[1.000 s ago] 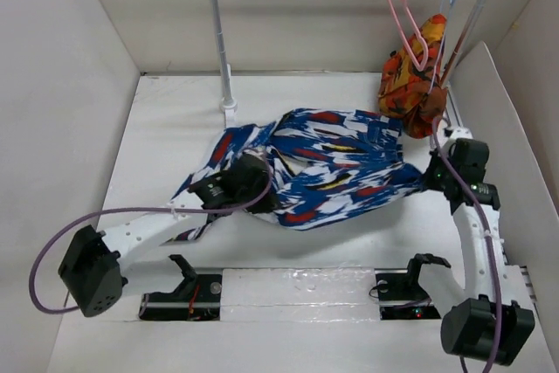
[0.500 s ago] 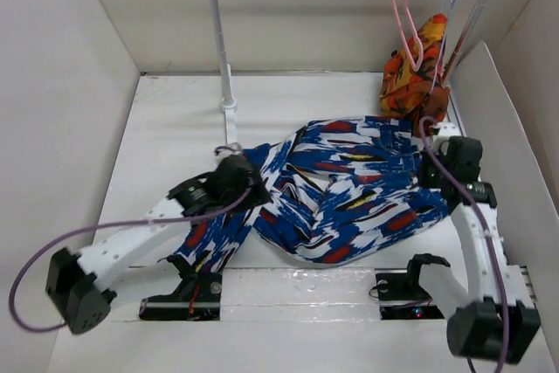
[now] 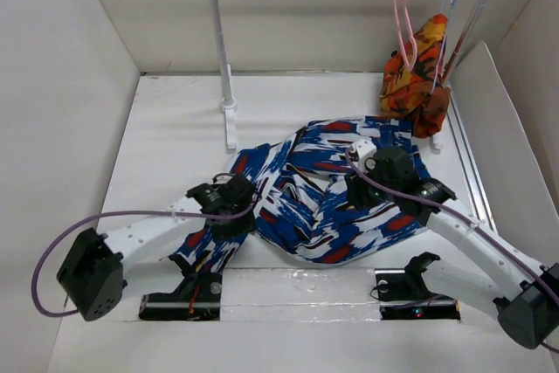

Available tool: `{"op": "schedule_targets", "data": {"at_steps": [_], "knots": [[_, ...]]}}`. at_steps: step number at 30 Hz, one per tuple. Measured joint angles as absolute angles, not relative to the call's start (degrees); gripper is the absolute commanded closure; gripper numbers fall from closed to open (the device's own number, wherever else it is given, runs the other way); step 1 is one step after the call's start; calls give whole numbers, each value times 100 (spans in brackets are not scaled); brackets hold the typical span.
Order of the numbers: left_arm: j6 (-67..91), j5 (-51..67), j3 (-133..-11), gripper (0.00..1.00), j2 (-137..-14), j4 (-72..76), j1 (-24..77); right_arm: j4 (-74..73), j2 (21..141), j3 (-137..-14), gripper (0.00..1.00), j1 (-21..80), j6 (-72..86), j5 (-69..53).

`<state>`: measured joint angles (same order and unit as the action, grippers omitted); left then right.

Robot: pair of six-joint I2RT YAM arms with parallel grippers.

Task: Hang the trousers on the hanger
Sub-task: Flatten out the trousers at the center of the board.

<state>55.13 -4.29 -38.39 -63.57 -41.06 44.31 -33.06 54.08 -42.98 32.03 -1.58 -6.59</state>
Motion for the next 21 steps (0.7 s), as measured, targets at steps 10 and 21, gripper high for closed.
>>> {"op": "schedule_targets", "data": {"at_steps": [10,21], "knots": [[5131,-1173,-4770,48,-8412,-4670,5247,-3109,5242,-4762,42,2805,-572,-899],[5478,-1791,-5033,100,-9194,-5052,5457,-3107,4792,-4952,42,1658,-1013,-1988]]}}
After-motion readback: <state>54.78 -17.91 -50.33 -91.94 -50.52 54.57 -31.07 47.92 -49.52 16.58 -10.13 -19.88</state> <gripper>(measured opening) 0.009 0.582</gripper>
